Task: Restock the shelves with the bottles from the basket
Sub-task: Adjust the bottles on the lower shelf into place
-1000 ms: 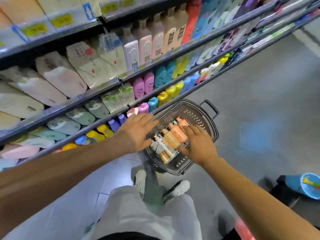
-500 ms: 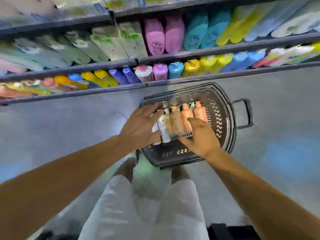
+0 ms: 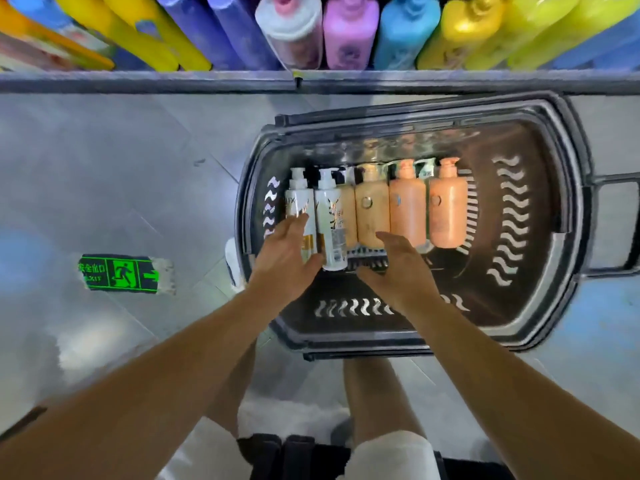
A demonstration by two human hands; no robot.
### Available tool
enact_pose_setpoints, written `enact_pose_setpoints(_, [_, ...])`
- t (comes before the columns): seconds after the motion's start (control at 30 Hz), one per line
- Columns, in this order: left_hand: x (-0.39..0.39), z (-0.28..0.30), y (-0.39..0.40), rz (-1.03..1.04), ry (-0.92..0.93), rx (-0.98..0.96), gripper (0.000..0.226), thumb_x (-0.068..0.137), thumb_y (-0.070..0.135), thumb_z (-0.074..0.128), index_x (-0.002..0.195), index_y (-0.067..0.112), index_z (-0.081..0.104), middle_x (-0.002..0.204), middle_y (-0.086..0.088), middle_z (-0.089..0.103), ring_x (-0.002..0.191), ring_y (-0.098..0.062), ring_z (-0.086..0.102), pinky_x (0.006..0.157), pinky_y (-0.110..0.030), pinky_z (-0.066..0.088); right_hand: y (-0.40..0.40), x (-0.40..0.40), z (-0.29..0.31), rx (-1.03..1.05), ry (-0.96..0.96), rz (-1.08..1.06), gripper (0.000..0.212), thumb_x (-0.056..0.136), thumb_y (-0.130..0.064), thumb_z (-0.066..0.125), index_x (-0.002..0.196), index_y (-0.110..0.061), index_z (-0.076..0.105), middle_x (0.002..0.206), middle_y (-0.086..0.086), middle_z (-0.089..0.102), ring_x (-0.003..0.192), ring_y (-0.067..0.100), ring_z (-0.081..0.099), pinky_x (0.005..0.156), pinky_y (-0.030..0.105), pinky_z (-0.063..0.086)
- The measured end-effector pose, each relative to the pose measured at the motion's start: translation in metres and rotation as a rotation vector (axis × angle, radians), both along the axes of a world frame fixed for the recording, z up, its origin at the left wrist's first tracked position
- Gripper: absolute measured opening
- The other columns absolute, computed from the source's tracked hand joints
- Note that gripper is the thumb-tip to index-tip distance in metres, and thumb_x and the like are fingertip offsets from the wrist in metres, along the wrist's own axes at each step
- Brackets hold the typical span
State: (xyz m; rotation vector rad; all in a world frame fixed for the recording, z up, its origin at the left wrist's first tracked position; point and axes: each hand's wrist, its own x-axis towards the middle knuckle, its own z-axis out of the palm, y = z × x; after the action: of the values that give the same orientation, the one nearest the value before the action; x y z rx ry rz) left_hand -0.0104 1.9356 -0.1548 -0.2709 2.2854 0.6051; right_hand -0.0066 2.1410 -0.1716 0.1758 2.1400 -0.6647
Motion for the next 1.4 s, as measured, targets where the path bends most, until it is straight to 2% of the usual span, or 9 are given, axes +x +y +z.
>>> enact_pose_setpoints(0.23, [0.016, -0.084, 0.007, 0.334, -0.016, 0.014, 0.079, 0.094, 0.019, 0.061, 0.156, 0.028, 0.012, 0.161, -0.005, 0.019, 0.135, -0.026, 0.042, 0.101, -0.032, 0.041, -0.02, 0.009, -0.089, -0.06, 0.019, -0.041, 0.072, 0.087, -0.038, 0.071, 0.147, -0.016, 0.038, 0.144, 0.008, 0.048, 0.123, 0.027, 0.052, 0.092, 0.03, 0.042])
enact_pose_setpoints(0.33, [0.022, -0.103, 0.01, 0.446, 0.01, -0.012, 0.082, 0.095, 0.012, 0.058, 0.157, 0.032, 0.007, 0.155, -0.006, 0.032, 0.127, -0.024, 0.049, 0.089, -0.028, 0.038, -0.038, 0.008, -0.115, -0.117, 0.046, -0.083, 0.068, 0.086, -0.034, 0.073, 0.143, -0.015, 0.04, 0.139, 0.008, 0.051, 0.121, 0.029, 0.053, 0.091, 0.034, 0.043])
enact_pose_setpoints(0.6, [0.015, -0.131, 0.018, 0.637, -0.007, -0.027, 0.09, 0.086, 0.015, 0.066, 0.156, 0.03, 0.012, 0.142, -0.007, 0.046, 0.125, -0.024, 0.051, 0.098, -0.032, 0.042, -0.057, 0.005, -0.152, -0.195, -0.098, -0.295, 0.08, 0.073, -0.03, 0.084, 0.139, -0.018, 0.041, 0.126, 0.001, 0.059, 0.116, 0.021, 0.056, 0.096, 0.035, 0.047])
enact_pose_setpoints(0.73, [0.009, -0.138, 0.015, 0.622, -0.073, 0.015, 0.086, 0.073, 0.031, 0.083, 0.145, 0.024, 0.037, 0.135, -0.004, 0.049, 0.12, -0.022, 0.051, 0.094, -0.031, 0.043, -0.032, -0.005, -0.154, -0.212, -0.234, -0.308, 0.063, 0.073, -0.024, 0.079, 0.128, -0.02, 0.05, 0.113, -0.001, 0.061, 0.107, 0.02, 0.058, 0.083, 0.032, 0.048])
enact_pose_setpoints(0.93, [-0.004, -0.145, 0.03, 0.615, -0.041, 0.033, 0.063, 0.079, 0.022, 0.077, 0.134, 0.022, 0.046, 0.122, -0.004, 0.055, 0.106, -0.024, 0.059, 0.082, -0.046, 0.059, -0.002, 0.0, -0.149, -0.395, -0.341, -0.744, 0.066, 0.086, -0.025, 0.067, 0.145, -0.024, 0.038, 0.126, -0.001, 0.06, 0.113, 0.02, 0.059, 0.101, 0.048, 0.048])
enact_pose_setpoints(1.03, [-0.011, -0.15, 0.042, 0.558, 0.038, 0.039, 0.057, 0.081, 0.027, 0.072, 0.132, 0.023, 0.046, 0.124, -0.004, 0.056, 0.103, -0.019, 0.059, 0.083, -0.039, 0.056, -0.005, -0.008, -0.155, -0.281, -0.244, -0.618, 0.075, 0.078, -0.046, 0.076, 0.14, -0.022, 0.042, 0.124, -0.004, 0.061, 0.111, 0.018, 0.06, 0.098, 0.042, 0.05])
enact_pose_setpoints(1.13, [-0.013, -0.155, 0.046, 0.549, 0.041, 0.037, 0.055, 0.08, 0.028, 0.075, 0.126, 0.02, 0.047, 0.122, -0.005, 0.057, 0.101, -0.018, 0.06, 0.086, -0.031, 0.053, -0.008, -0.014, -0.161, -0.208, -0.113, -0.453, 0.084, 0.069, -0.04, 0.085, 0.137, -0.018, 0.04, 0.115, -0.007, 0.061, 0.104, 0.015, 0.06, 0.088, 0.035, 0.052])
enact_pose_setpoints(1.27, [-0.012, -0.155, 0.047, 0.479, 0.042, 0.005, 0.064, 0.078, 0.027, 0.079, 0.131, 0.015, 0.045, 0.127, -0.008, 0.055, 0.107, -0.021, 0.059, 0.091, -0.034, 0.053, 0.008, -0.016, -0.153, -0.145, -0.047, -0.389, 0.059, 0.077, -0.036, 0.078, 0.126, -0.026, 0.048, 0.092, -0.02, 0.053, 0.086, 0.006, 0.055, 0.074, 0.025, 0.045])
enact_pose_setpoints(1.4, [-0.014, -0.157, 0.052, 0.448, 0.034, -0.006, 0.068, 0.072, 0.024, 0.08, 0.13, 0.012, 0.046, 0.126, -0.01, 0.05, 0.108, -0.027, 0.056, 0.091, -0.04, 0.053, 0.033, -0.012, -0.134, -0.333, -0.208, -0.668, 0.037, 0.091, -0.036, 0.055, 0.127, -0.025, 0.053, 0.113, -0.002, 0.064, 0.101, 0.017, 0.064, 0.087, 0.038, 0.055])
